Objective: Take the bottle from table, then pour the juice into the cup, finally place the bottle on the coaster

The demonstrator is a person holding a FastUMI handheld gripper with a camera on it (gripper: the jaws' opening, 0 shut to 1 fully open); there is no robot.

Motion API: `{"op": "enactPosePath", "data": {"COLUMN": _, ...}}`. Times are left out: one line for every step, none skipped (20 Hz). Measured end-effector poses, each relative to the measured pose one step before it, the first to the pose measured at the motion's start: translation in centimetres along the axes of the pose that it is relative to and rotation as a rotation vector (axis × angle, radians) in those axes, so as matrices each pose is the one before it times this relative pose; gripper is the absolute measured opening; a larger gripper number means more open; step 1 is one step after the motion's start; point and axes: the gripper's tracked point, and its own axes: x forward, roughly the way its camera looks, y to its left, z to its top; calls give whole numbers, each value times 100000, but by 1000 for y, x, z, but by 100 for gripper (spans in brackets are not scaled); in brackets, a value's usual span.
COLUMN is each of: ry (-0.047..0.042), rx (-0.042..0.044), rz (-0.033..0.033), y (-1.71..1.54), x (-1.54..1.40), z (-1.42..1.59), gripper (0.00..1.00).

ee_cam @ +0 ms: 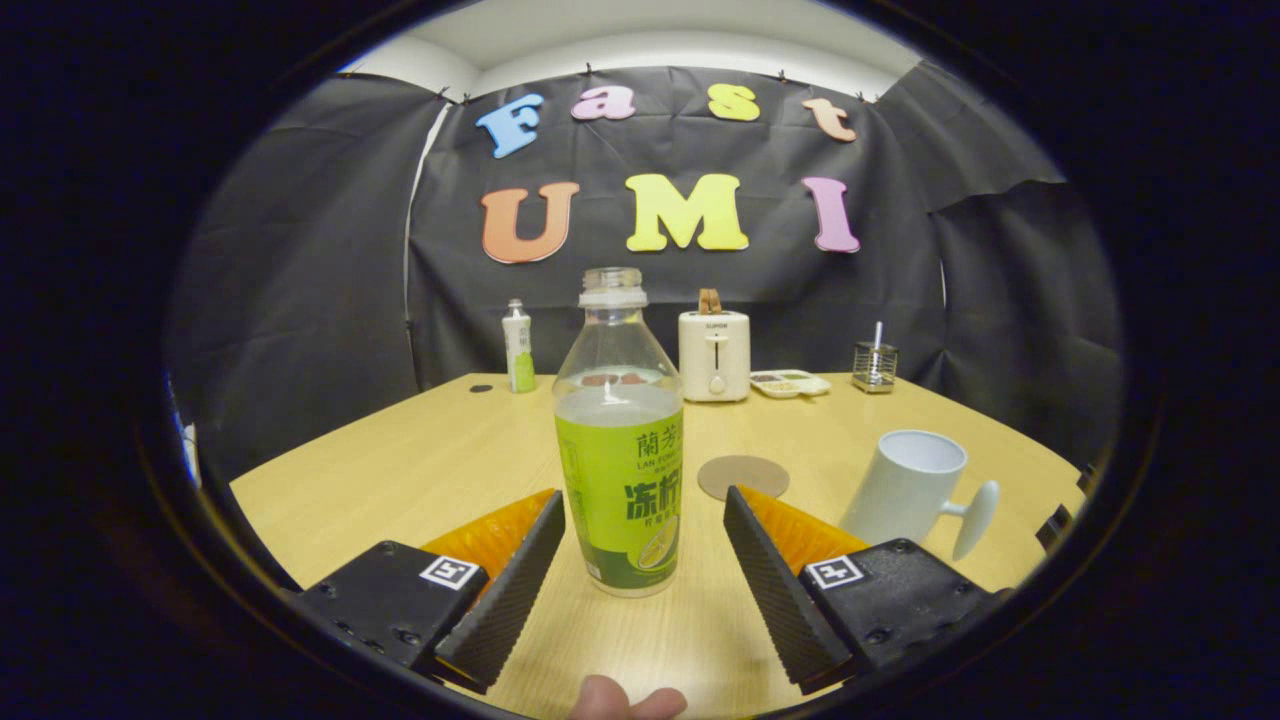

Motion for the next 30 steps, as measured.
{"op": "enactPosePath", "data": {"ry": 664, "rx": -994, "rz": -299, "y": 71, "x": 358, "z": -12, "gripper": 100}}
{"op": "enactPosePath", "data": {"ry": 301, "rx": -1519, "rz": -185, "y": 129, "x": 303, "z": 0, "gripper": 100}}
{"op": "enactPosePath", "data": {"ry": 859, "rx": -1630, "rz": -607, "y": 28, "x": 243, "z": 17, "gripper": 100}}
{"op": "enactPosePath", "data": {"ry": 880, "rx": -981, "rz": -429, "y": -46, "x": 231, "z": -133, "gripper": 100}}
{"op": "enactPosePath", "data": {"ry": 950, "rx": -635, "rz": 605, "y": 153, "x": 266, "z": 11, "gripper": 100}}
{"op": "enactPosePath", "data": {"ry": 945, "rx": -480, "rz": 498, "y": 254, "x": 187, "z": -170, "gripper": 100}}
{"op": "enactPosePath", "data": {"ry": 973, "rx": -618, "rz": 158, "y": 7, "x": 91, "z": -7, "gripper": 100}}
{"op": "enactPosePath", "data": {"ry": 362, "rx": -868, "rz": -255, "y": 59, "x": 71, "z": 39, "gripper": 100}}
{"op": "enactPosePath", "data": {"ry": -435, "rx": -774, "rz": -222, "y": 68, "x": -21, "z": 270, "gripper": 97}}
{"op": "enactPosePath", "data": {"ry": 315, "rx": -565, "rz": -575, "y": -119, "x": 17, "z": -136, "gripper": 94}}
{"op": "enactPosePath", "data": {"ry": 825, "rx": -176, "rz": 122, "y": 106, "x": 152, "z": -9, "gripper": 85}}
{"op": "enactPosePath", "data": {"ry": 591, "rx": 680, "rz": -160, "y": -48, "x": 204, "z": 59, "gripper": 84}}
{"op": "enactPosePath", "data": {"ry": 1181, "rx": 798, "rz": -56, "y": -20, "x": 9, "z": 41, "gripper": 83}}
{"op": "enactPosePath", "data": {"ry": 406, "rx": 483, "rz": -16, "y": 92, "x": -103, "z": 82, "gripper": 83}}
{"op": "enactPosePath", "data": {"ry": 1116, "rx": 21, "rz": -76, "y": 44, "x": -26, "z": 42, "gripper": 82}}
{"op": "enactPosePath", "data": {"ry": 267, "rx": -67, "rz": -179, "y": -44, "x": -137, "z": 31, "gripper": 82}}
{"op": "enactPosePath", "data": {"ry": 527, "rx": -271, "rz": -420, "y": -82, "x": -93, "z": 1, "gripper": 81}}
{"op": "enactPosePath", "data": {"ry": 831, "rx": -124, "rz": -222, "y": -29, "x": -47, "z": -66, "gripper": 81}}
{"op": "enactPosePath", "data": {"ry": 659, "rx": 137, "rz": -289, "y": -68, "x": -140, "z": 43, "gripper": 80}}
{"op": "enactPosePath", "data": {"ry": 620, "rx": 370, "rz": -263, "y": -115, "x": -145, "z": 7, "gripper": 80}}
{"op": "enactPosePath", "data": {"ry": 912, "rx": 645, "rz": 447, "y": 60, "x": -59, "z": 90, "gripper": 79}}
{"op": "enactPosePath", "data": {"ry": 581, "rx": 1066, "rz": 813, "y": 84, "x": -216, "z": 52, "gripper": 79}}
{"op": "enactPosePath", "data": {"ry": 547, "rx": 1384, "rz": 701, "y": 104, "x": -250, "z": 153, "gripper": 79}}
{"op": "enactPosePath", "data": {"ry": -147, "rx": 1623, "rz": 795, "y": 132, "x": -135, "z": 256, "gripper": 78}}
{"op": "enactPosePath", "data": {"ry": -459, "rx": 2033, "rz": 833, "y": 87, "x": -212, "z": 356, "gripper": 78}}
{"op": "enactPosePath", "data": {"ry": -425, "rx": 2432, "rz": 870, "y": 11, "x": -311, "z": 291, "gripper": 77}}
{"op": "enactPosePath", "data": {"ry": -664, "rx": 2521, "rz": 1377, "y": 136, "x": -281, "z": 451, "gripper": 77}}
{"op": "enactPosePath", "data": {"ry": -457, "rx": 2346, "rz": 1421, "y": 161, "x": -179, "z": 363, "gripper": 77}}
{"op": "enactPosePath", "data": {"ry": -120, "rx": 2411, "rz": 759, "y": -78, "x": -243, "z": 496, "gripper": 77}}
{"op": "enactPosePath", "data": {"ry": -86, "rx": 2833, "rz": 1166, "y": 44, "x": -204, "z": 310, "gripper": 77}}
